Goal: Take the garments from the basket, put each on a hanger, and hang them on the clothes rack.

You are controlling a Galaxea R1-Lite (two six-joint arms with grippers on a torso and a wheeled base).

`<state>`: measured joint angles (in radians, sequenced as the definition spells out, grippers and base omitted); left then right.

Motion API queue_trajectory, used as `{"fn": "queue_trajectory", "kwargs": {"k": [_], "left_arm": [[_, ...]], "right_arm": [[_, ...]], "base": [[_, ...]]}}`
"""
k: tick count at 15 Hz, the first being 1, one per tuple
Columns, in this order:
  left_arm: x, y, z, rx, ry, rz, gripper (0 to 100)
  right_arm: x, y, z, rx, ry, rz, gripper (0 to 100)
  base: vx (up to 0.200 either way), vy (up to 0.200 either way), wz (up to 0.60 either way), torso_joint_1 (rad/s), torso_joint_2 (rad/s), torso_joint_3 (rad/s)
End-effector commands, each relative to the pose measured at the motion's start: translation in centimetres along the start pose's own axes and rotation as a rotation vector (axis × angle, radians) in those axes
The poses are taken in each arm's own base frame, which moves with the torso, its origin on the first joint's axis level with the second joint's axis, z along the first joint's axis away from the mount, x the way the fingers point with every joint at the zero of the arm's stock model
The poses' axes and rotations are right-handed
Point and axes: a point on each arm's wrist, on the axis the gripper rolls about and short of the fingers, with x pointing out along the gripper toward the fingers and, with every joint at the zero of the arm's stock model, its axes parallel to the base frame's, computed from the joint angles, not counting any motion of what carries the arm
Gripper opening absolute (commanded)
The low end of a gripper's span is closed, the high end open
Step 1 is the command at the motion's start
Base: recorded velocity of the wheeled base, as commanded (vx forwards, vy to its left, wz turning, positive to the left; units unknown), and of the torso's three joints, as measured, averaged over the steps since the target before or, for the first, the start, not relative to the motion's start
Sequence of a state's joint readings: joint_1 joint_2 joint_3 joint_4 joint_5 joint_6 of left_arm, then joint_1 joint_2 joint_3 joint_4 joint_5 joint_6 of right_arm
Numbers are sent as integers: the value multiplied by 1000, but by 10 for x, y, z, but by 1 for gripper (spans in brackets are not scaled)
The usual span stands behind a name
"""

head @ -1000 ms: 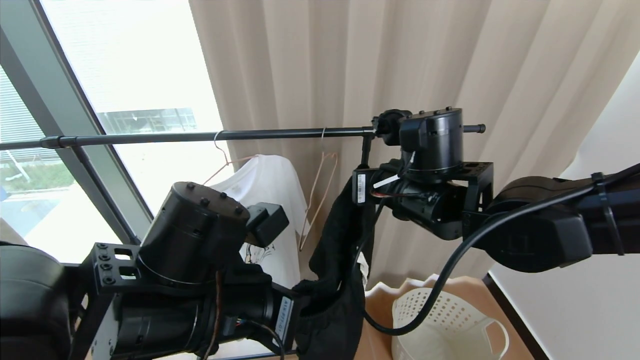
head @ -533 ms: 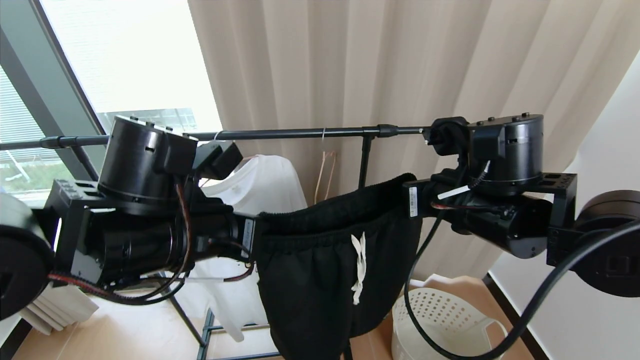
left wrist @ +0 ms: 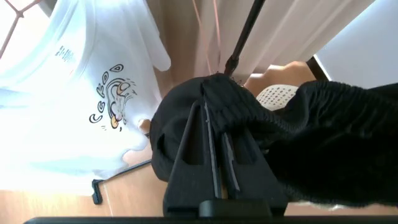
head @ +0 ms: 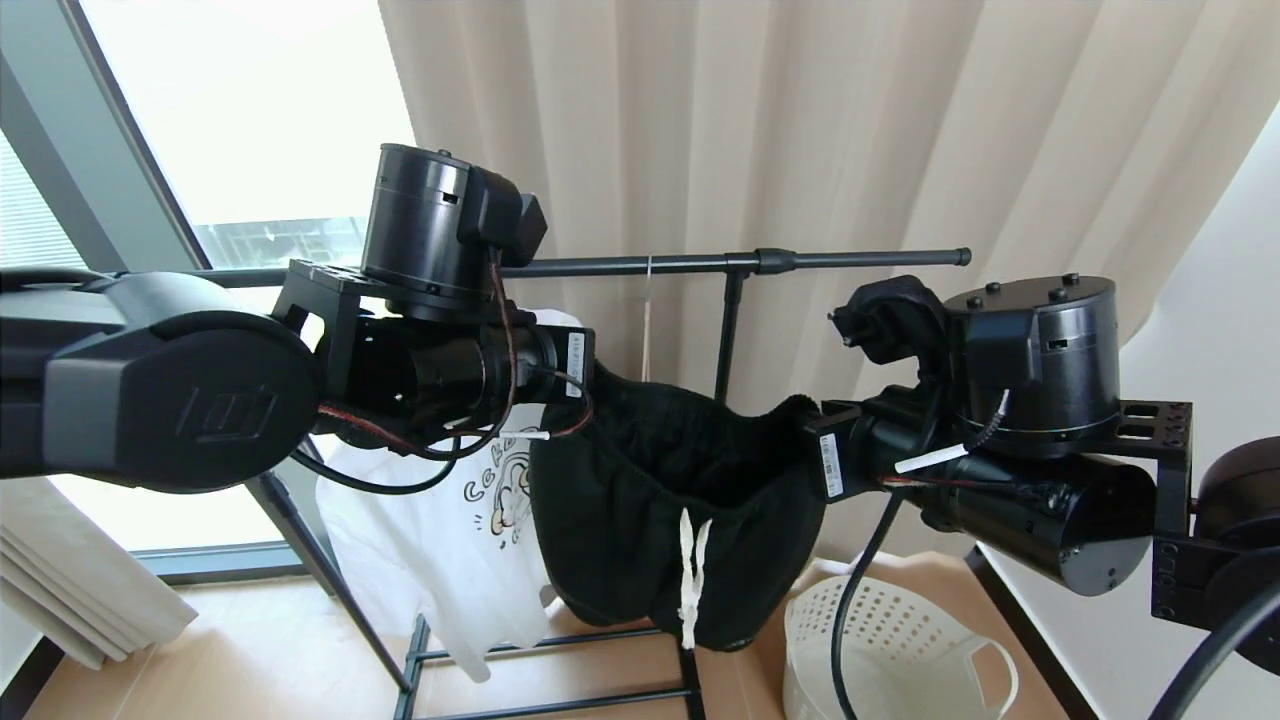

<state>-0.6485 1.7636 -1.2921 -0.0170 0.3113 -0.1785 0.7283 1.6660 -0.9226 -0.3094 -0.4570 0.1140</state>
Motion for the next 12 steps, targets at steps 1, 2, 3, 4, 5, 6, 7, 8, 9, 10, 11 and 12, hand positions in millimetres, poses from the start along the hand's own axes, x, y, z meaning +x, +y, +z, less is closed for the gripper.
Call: {"fn": "queue_trajectory", "kwargs": {"k": [1,2,3,4,5,6,7,8,9,10,11,12], "left_arm": [[3,-4,10,-10,-32,2,0],[2,-4,16,-19,-54,0,0],[0,-5,22,-25,-74,-4,0],[-3,-5,29,-34,-97,-8,0],[-5,-6,35,-46,-119,-13,0],[-6,-6,38,-52,-131,-16,0],[-8,-6,42,-56,-144,-19,0],[-9,-7,44,-58,-150,-20,0],[-10,-6,44,-58,-151,-20,0],[-9,-7,43,-67,-150,-22,0],[-10,-10,43,-76,-149,-32,0],[-11,-11,42,-78,-149,-35,0]], "right_arm": [[-5,-3,-7,-68,19,0,100],[-12,-11,-15,-149,34,0,100],[-16,-15,-22,-204,52,-1,100],[-18,-16,-30,-257,74,24,100],[-17,-16,-37,-283,95,58,100],[-17,-15,-41,-298,110,84,100],[-18,-15,-46,-309,124,146,100],[-18,-14,-50,-316,135,213,100],[-18,-13,-52,-321,141,240,100],[-17,-12,-53,-317,128,293,100],[-14,-8,-53,-305,95,327,100],[-8,-2,-52,-283,45,356,100]], "base": [[0,0,0,0,0,0],[0,0,0,0,0,0],[0,0,0,0,0,0],[0,0,0,0,0,0],[0,0,0,0,0,0],[0,0,0,0,0,0],[0,0,0,0,0,0],[0,0,0,0,0,0],[0,0,0,0,0,0],[0,0,0,0,0,0],[0,0,0,0,0,0],[0,0,0,0,0,0]]}}
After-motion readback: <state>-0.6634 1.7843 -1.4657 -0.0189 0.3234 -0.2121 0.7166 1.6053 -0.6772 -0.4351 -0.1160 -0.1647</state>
